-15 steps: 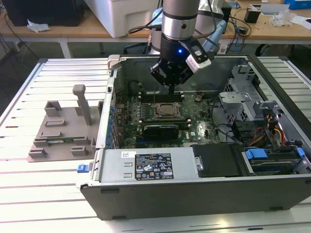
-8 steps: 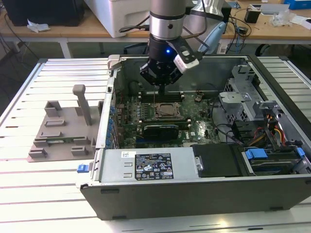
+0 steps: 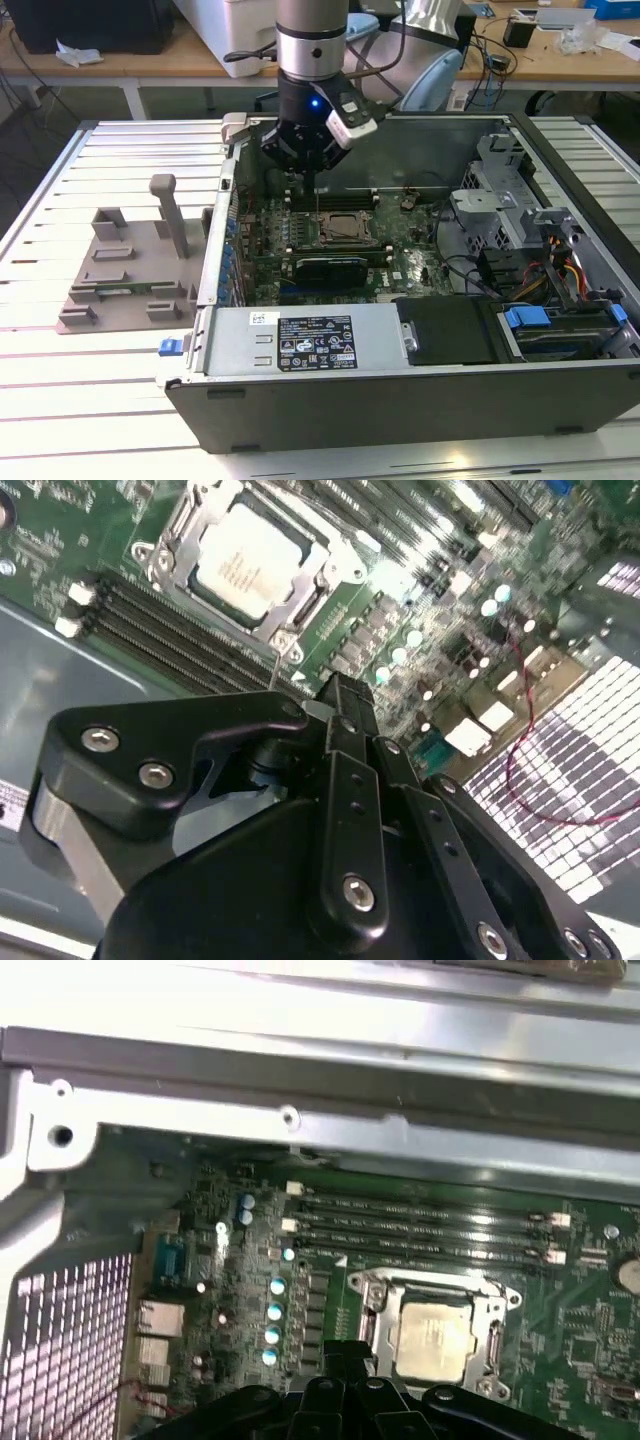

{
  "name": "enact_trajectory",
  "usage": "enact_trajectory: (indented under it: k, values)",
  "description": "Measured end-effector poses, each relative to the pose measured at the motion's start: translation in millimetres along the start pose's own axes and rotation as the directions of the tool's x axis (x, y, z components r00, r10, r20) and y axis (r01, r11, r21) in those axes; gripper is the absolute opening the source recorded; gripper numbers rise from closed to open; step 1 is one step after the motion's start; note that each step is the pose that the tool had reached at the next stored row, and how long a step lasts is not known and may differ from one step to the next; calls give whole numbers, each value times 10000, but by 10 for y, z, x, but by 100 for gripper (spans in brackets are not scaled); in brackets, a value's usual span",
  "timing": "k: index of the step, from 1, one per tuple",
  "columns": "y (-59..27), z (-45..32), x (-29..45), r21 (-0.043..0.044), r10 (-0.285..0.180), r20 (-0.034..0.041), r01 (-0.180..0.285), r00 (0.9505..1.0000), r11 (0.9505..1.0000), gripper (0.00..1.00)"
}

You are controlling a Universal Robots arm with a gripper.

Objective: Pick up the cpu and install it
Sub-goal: 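Install the first cpu locking lever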

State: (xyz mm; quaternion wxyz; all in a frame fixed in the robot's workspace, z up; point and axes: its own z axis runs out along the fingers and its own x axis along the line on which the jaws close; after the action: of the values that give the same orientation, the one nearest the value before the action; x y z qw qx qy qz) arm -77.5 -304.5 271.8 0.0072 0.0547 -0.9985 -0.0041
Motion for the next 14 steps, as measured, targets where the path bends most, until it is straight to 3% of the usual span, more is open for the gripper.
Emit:
enact_trajectory:
  k: [4,8,12,14]
  values:
    - [97,21,-3,-111,0,13,0,10000,9999,11]
    - [169,28,-38,-117,-3,13,3,10000,9999,11]
    - [181,29,-127,-118,-1,13,1,10000,9999,11]
    - [172,30,-217,-120,-2,6,2,10000,9999,11]
